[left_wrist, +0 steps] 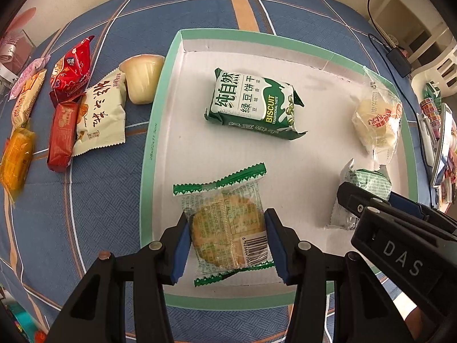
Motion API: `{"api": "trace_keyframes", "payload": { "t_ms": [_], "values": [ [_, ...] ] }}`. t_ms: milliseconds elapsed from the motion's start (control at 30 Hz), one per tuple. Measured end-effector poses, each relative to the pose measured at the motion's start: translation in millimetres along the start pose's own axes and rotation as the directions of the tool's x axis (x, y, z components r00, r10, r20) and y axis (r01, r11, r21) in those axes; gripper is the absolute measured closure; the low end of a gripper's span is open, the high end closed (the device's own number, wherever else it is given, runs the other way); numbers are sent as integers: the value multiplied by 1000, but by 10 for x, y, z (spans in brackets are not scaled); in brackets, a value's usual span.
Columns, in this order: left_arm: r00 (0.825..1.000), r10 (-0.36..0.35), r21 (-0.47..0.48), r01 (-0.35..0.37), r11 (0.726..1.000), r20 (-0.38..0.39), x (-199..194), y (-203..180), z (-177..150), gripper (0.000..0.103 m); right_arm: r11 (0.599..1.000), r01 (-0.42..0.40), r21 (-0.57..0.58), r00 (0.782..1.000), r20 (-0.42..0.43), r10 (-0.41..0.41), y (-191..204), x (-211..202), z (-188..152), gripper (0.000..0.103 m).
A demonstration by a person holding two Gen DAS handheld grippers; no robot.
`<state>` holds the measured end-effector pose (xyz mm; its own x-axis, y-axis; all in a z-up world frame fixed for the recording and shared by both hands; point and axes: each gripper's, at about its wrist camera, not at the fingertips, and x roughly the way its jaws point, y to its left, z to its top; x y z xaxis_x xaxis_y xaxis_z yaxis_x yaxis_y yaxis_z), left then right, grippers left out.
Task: Organize snacks
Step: 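Carry both packs over the tray and open both tools to release them, then withdraw both tools from the tray toward the remaining snacks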
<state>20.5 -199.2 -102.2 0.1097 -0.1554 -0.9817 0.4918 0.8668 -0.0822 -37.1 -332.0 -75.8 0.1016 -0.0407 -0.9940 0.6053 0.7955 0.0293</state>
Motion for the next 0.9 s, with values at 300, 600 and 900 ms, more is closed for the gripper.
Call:
{"api": "trace_keyframes", "payload": {
  "t_ms": [300, 600, 900],
  "values": [
    [1000, 9, 3, -9, 1000, 24, -173, -35, 8, 51, 1000, -2, -8, 1000, 8, 2, 62, -36, 16, 41],
    [995, -19, 5, 19, 1000, 99, -474, -50, 50, 49, 1000, -21, -9, 997, 78, 22, 86, -335, 58, 40],
    [986, -20, -31, 25, 999, 167, -786, 137, 60, 49, 1000, -29, -1, 986, 163, 29, 92, -687, 75, 41]
  ]
}}
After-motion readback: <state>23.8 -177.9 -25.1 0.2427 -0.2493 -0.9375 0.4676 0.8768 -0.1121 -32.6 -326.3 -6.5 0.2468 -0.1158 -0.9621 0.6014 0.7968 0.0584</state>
